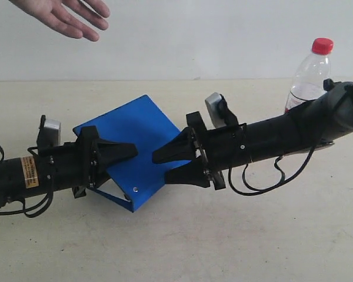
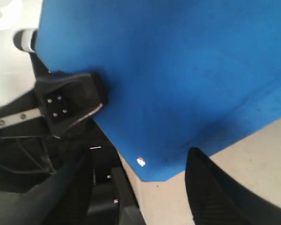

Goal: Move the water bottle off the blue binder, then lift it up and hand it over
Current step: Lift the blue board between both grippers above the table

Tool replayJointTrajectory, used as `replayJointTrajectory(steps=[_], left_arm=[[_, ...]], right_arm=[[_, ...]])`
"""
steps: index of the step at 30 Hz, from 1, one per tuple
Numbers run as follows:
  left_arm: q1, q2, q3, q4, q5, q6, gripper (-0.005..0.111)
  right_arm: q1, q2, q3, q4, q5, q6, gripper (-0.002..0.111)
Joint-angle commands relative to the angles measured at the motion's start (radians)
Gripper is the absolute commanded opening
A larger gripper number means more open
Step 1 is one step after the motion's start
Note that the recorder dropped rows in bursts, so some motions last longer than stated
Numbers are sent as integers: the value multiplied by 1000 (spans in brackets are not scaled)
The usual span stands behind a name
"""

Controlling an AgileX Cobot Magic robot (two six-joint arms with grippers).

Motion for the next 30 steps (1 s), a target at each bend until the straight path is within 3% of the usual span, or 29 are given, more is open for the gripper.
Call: replayJointTrajectory(steps=[1,8,17,26,30], left_arm=[[-8,-5,-2,-42,-36,-32,4],[-6,-63,-16,-120,-36,-21,4],[-7,-81,-46,47,-36,-71,4],[-7,-81,-46,53,-36,-71,4],[-7,-81,-46,51,-36,-71,4]], right_arm=[[13,-1,-3,10,-48,-23,59],[13,-1,-3,-96,-108,49,61],[13,-1,-3,40,-211,-14,60],[13,-1,-3,132,-140,-73,60],[13,-1,-3,132,2,-122,60]])
